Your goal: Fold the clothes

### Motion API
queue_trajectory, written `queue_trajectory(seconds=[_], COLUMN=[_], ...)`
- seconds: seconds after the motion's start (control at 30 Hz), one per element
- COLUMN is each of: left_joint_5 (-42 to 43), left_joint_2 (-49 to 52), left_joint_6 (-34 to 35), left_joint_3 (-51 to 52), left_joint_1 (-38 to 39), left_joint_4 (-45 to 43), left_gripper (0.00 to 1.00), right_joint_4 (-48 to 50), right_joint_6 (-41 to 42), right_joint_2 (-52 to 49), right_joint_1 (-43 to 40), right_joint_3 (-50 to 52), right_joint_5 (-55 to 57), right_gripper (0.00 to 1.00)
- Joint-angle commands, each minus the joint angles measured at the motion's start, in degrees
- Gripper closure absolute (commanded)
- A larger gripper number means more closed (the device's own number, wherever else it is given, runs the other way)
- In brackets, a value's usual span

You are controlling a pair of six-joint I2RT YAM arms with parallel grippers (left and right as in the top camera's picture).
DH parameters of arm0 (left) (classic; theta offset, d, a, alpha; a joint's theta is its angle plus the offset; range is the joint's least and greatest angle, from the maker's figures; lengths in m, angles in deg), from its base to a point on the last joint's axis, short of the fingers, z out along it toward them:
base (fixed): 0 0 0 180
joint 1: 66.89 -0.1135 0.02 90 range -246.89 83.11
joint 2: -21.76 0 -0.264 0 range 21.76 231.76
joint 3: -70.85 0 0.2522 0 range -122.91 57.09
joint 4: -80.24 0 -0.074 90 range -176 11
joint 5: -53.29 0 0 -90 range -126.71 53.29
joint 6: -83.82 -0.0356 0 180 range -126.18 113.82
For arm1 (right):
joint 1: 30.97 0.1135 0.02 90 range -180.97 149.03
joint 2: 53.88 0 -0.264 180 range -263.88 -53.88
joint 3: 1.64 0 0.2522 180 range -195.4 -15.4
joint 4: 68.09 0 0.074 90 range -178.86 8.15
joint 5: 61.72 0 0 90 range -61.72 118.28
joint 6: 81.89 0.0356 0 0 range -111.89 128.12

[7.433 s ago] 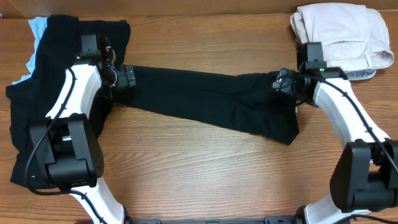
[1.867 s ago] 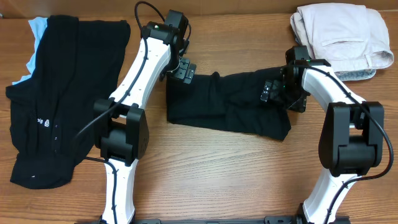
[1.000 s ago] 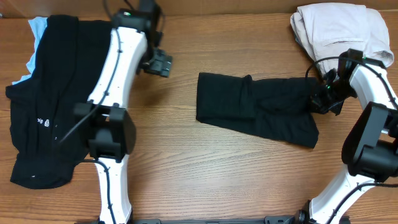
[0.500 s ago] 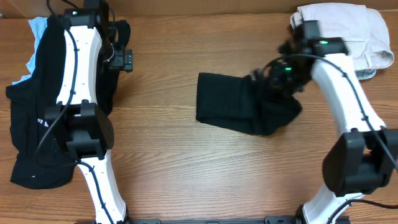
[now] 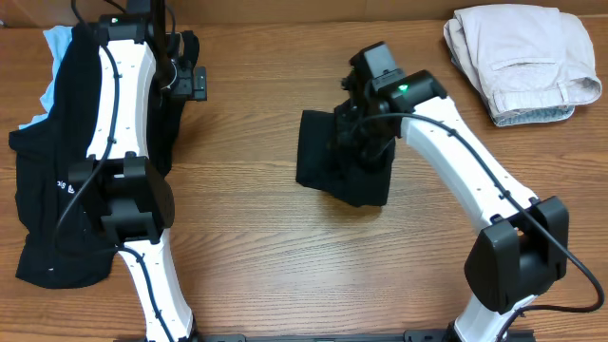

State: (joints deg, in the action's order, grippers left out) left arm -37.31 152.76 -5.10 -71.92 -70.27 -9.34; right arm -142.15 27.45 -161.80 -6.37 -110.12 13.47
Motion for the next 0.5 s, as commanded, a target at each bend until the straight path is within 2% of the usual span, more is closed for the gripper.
queue_trajectory(seconds=[0.0, 0.3, 0.47], left_joint_5=[2.16, 2.16, 2.38], left_joint_2=[-0.15, -0.15, -0.15], left_joint_6=[-0.68, -0.68, -0.68], left_joint_3=[2.4, 7.96, 8.24], left_joint_1=[0.42, 0.42, 0.55], left_joint_4=[-1.11, -4.02, -4.79], left_gripper=[0.0, 0.0, 0.0], right_joint_4=[2.67, 11.58, 19.47], right_joint_6=[2.19, 3.96, 4.59], right_joint_2=[1.62, -1.95, -8.7], right_joint_1=[2.12, 6.05, 7.06], right_joint_3=[-1.7, -1.68, -1.68], right_joint_5=[0.94, 4.7, 5.11], right_gripper=[0.96, 0.94, 0.76])
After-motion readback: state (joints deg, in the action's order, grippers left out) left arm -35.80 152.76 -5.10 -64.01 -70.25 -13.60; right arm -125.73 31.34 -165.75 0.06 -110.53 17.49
